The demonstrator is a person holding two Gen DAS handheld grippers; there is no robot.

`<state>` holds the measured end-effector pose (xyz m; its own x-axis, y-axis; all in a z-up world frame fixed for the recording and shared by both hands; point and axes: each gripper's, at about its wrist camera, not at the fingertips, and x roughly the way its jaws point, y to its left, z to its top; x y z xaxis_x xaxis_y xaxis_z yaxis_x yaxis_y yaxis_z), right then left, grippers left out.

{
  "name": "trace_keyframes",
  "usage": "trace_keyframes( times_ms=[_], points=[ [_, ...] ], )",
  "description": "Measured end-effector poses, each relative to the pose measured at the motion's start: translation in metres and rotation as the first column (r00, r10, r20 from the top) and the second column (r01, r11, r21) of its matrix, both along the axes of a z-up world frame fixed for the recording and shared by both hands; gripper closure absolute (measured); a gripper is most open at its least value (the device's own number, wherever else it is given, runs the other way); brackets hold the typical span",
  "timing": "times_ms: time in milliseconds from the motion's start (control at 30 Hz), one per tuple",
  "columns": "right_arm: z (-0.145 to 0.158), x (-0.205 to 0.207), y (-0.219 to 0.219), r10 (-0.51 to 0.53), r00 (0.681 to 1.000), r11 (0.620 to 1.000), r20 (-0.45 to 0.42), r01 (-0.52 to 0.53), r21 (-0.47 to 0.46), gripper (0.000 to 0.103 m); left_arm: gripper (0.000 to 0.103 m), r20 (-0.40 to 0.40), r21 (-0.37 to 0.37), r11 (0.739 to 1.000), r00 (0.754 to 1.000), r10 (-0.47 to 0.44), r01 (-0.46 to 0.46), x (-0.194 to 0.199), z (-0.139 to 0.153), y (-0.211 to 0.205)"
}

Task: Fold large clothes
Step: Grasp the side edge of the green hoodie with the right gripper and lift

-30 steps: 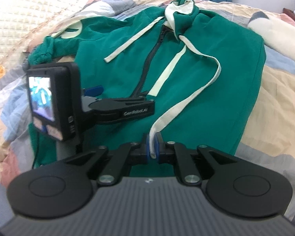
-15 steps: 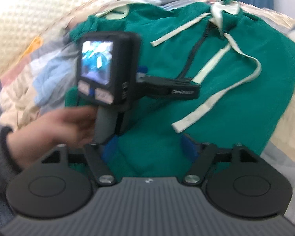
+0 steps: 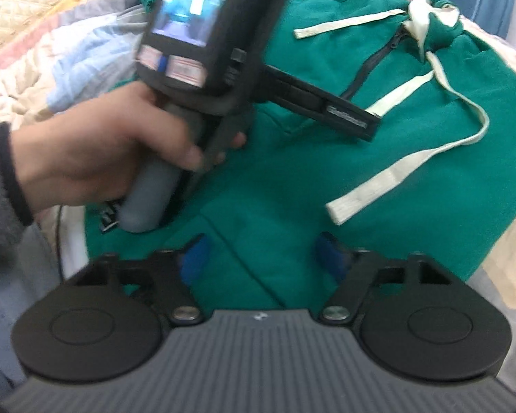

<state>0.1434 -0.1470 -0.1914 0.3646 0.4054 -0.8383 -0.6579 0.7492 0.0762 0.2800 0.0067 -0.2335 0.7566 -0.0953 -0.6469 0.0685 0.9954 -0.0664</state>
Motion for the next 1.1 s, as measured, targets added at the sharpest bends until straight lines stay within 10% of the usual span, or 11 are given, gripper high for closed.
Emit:
trace_keyframes(
  times_ms=[67, 167, 400, 633, 867, 1100],
  points=[
    [0.003, 0.002, -0.005, -0.009, 1.0, 1.0, -0.01, 0.01, 0.022, 0.075, 0.0, -0.005, -0.015, 1.0, 1.0, -0.004, 0.004, -0.005, 0.007, 0.004],
    [0.008, -0.003, -0.002, -0.008, 1.0, 1.0, 0.022, 0.008, 0.013, 0.085, 0.0, 0.002, -0.063, 0.998, 1.0, -0.015, 0.015, -0.017, 0.023, 0.01],
    [0.039, 0.013, -0.036, -0.202, 0.979, 0.972, 0.029, 0.197, 0.132, 0.087, 0.0, 0.099, -0.11, 0.993, 0.995, -0.027, 0.038, -0.051, 0.07, 0.025],
    [0.102, 0.064, -0.106, -0.45, 0.887, 0.871, 0.1, 0.412, 0.266, 0.088, 0.0, 0.179, -0.091, 0.996, 0.984, -0.009, 0.025, -0.074, 0.11, 0.049],
    [0.164, 0.137, -0.204, -0.668, 0.69, 0.741, 0.279, 0.58, 0.339, 0.088, 0.0, 0.251, -0.156, 0.987, 0.966, 0.066, -0.027, -0.085, 0.125, 0.093],
    [0.166, 0.216, -0.314, -0.832, 0.379, 0.523, 0.405, 0.779, 0.347, 0.088, 0.0, 0.179, -0.156, 0.985, 0.978, 0.106, -0.078, -0.063, 0.11, 0.127]
  ],
)
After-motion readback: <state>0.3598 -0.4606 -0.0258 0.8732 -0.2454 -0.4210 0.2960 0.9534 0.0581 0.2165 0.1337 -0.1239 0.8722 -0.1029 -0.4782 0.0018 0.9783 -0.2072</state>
